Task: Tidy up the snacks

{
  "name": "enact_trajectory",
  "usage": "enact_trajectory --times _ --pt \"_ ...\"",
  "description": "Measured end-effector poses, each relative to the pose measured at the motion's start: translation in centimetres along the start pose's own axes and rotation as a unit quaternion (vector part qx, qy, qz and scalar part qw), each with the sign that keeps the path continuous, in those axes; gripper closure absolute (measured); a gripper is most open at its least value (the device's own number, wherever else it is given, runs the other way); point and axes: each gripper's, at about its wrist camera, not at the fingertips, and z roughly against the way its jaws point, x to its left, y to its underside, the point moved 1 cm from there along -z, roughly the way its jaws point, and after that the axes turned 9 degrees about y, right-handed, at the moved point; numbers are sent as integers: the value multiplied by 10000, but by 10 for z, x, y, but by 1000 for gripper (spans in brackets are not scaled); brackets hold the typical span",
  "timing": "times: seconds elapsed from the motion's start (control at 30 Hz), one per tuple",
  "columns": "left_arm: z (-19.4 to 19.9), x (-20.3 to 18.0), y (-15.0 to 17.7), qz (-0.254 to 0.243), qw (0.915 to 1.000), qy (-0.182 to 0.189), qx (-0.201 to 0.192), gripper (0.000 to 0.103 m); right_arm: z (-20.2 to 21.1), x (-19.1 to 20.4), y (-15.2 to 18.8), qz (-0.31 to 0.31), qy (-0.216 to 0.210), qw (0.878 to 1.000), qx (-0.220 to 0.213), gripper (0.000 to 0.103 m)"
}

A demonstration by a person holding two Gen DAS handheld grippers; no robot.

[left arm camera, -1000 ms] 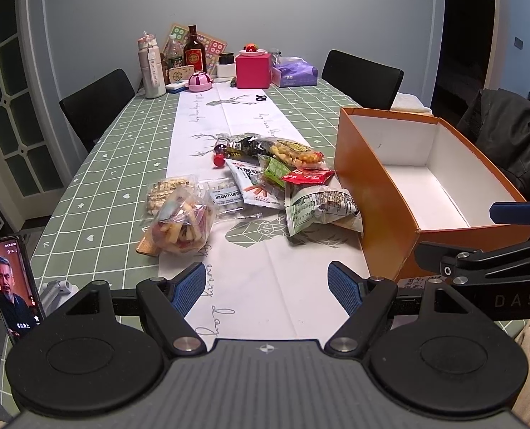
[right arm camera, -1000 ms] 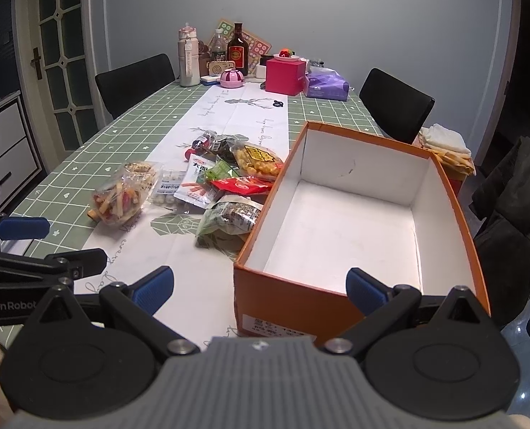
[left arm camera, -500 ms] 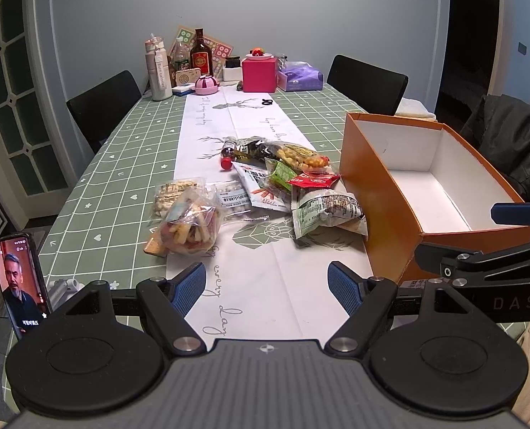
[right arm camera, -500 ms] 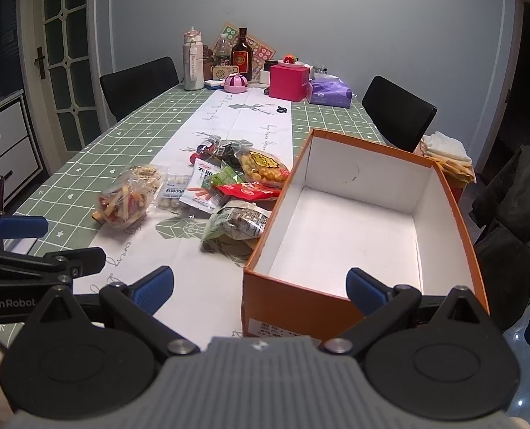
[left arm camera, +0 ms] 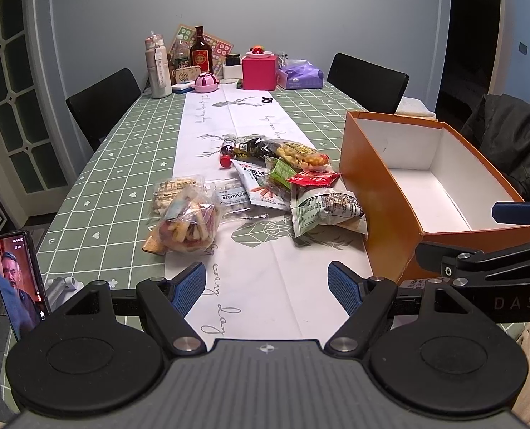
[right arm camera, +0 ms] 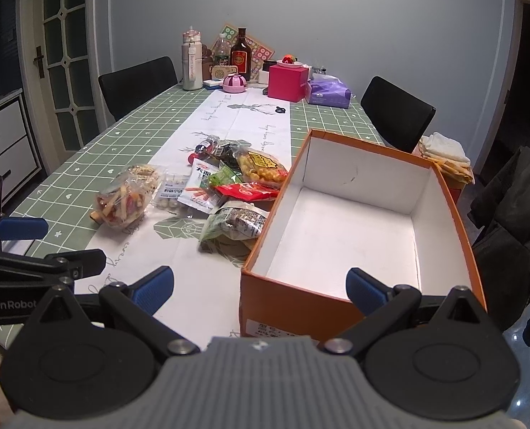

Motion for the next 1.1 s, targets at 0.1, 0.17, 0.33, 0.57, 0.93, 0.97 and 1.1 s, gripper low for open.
enact_trajectory --times 0.1,0.17,0.33,0.57,0.93,0.97,1.1 --pt "0 1 1 7 10000 -4 -5 12 1 0 0 2 -6 10000 -15 3" --pt "1 1 1 13 10000 -5 -10 12 1 0 0 19 -1 10000 -34 3" --pt "2 1 0 16 10000 10 -31 12 5 0 0 52 26 10000 -79 3" --pt "1 2 1 8 10000 9 -30 12 2 4 -1 127 -37 9998 -114 3" --pt "-16 25 -18 -264 9996 101 50 21 -24 29 -25 1298 -661 9877 -576 3" --pt "-19 28 -20 -323 9994 105 65 22 -29 31 -30 1411 -748 9856 -549 3" --pt "-32 41 -30 -494 9979 361 227 26 -51 38 -49 1756 -1065 9783 -276 14"
